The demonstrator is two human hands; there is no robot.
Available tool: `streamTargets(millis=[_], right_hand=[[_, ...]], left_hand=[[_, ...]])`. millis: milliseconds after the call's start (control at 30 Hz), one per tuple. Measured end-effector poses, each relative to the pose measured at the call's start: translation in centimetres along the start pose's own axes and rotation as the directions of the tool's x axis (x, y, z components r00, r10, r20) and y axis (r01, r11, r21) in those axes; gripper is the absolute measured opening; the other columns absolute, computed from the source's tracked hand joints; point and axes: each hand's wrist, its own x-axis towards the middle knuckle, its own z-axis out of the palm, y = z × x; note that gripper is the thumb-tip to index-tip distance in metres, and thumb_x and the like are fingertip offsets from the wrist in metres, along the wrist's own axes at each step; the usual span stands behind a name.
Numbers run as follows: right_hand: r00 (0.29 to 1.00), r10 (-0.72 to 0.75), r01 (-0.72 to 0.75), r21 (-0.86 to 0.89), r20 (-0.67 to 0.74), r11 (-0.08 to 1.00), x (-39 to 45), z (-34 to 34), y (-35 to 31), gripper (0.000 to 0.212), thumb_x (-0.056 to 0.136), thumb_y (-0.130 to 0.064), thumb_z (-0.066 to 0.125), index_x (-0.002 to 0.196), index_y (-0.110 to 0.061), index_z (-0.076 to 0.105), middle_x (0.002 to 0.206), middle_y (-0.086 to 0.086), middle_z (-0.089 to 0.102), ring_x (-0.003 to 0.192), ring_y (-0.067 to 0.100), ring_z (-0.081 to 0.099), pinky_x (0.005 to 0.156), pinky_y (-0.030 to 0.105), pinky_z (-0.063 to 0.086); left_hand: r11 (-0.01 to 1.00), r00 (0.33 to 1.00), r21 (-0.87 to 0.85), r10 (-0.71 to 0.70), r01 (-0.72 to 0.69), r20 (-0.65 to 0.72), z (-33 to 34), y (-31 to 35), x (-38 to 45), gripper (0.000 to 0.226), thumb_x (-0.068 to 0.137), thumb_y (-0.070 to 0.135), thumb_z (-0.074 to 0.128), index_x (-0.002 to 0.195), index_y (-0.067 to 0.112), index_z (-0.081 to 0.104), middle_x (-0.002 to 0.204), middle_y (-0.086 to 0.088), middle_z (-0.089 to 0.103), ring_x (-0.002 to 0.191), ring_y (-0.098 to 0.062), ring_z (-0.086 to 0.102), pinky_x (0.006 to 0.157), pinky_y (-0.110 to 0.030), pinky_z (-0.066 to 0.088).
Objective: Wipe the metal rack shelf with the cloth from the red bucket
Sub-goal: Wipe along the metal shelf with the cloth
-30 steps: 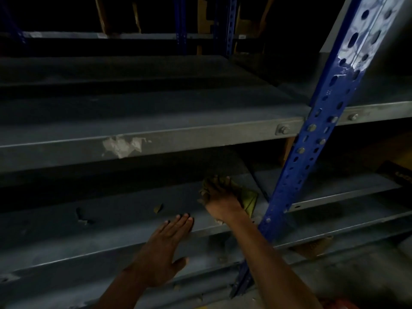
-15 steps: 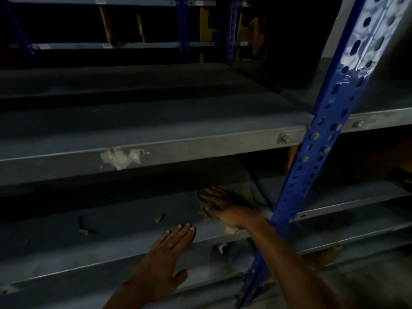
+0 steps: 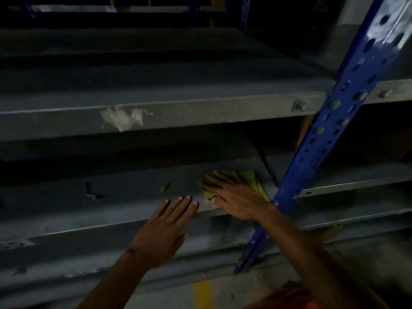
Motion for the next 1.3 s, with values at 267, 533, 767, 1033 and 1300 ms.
streamTargets(millis=[267, 533, 767, 1033, 1300], right_hand=[[0.999, 0.049, -0.050, 0.138, 0.007, 0.989, 1.7, -0.1, 1.0, 0.052, 0.098, -0.037, 0.037, 0.148, -0.044, 0.023, 0.160, -0.015, 0.014, 0.148, 0.008, 0.008, 0.117, 0.054, 0.011], [0.994, -0.034, 0.029, 0.055, 0.102, 0.998, 2.4, -0.2, 0.5, 0.055, 0.100, -0.039, 0.030, 0.149, -0.046, 0.006, 0.161, -0.018, 0.003, 0.148, 0.008, -0.001, 0.118, 0.052, 0.003], [0.995, -0.003, -0.006, 0.095, 0.095, 0.995, 3.8, -0.3, 1.3, 0.058, 0.101, -0.044, 0.029, 0.152, -0.040, 0.003, 0.161, -0.018, -0.001, 0.147, 0.004, -0.005, 0.119, 0.049, -0.002], [0.998, -0.061, 0.063, 0.245, -0.016, 0.967, 4.1, -0.1, 2.3, 0.049, 0.099, -0.034, 0.040, 0.147, -0.036, 0.032, 0.157, -0.012, 0.025, 0.145, 0.003, 0.014, 0.120, 0.040, 0.014], [0.990, -0.071, 0.053, 0.137, 0.125, 0.989, 4.7, -1.0, 0.7, 0.057, 0.102, -0.030, 0.034, 0.153, -0.028, 0.010, 0.161, -0.010, 0.005, 0.147, 0.007, -0.002, 0.120, 0.035, -0.002]], left_hand=[[0.996, 1.000, -0.088, -0.001, 0.002, 0.009, -0.2, -0.4, 0.4, 0.085, 0.091, 0.044, 0.049, 0.149, 0.035, -0.012, 0.159, 0.008, -0.008, 0.145, -0.010, -0.008, 0.118, -0.033, 0.001], [0.998, 0.999, -0.067, 0.020, -0.017, 0.046, -0.4, -0.4, 0.1, 0.089, 0.090, 0.045, 0.052, 0.148, 0.034, -0.014, 0.159, 0.005, -0.010, 0.145, -0.013, -0.009, 0.118, -0.035, 0.001], [0.995, 0.999, -0.099, 0.012, -0.007, 0.046, -0.5, -0.5, 0.3, 0.090, 0.089, 0.042, 0.054, 0.149, 0.034, -0.013, 0.159, 0.006, -0.009, 0.145, -0.011, -0.009, 0.118, -0.035, 0.001], [0.986, 0.999, -0.167, 0.018, -0.012, 0.032, -0.6, -0.8, 0.3, 0.090, 0.087, 0.037, 0.058, 0.150, 0.036, -0.007, 0.159, 0.009, -0.004, 0.145, -0.008, -0.006, 0.118, -0.035, 0.005], [0.964, 0.999, -0.264, 0.039, -0.035, 0.012, -1.3, -1.5, -0.1, 0.086, 0.084, 0.020, 0.063, 0.151, 0.029, 0.010, 0.159, 0.007, 0.005, 0.145, -0.007, -0.001, 0.118, -0.028, 0.002]])
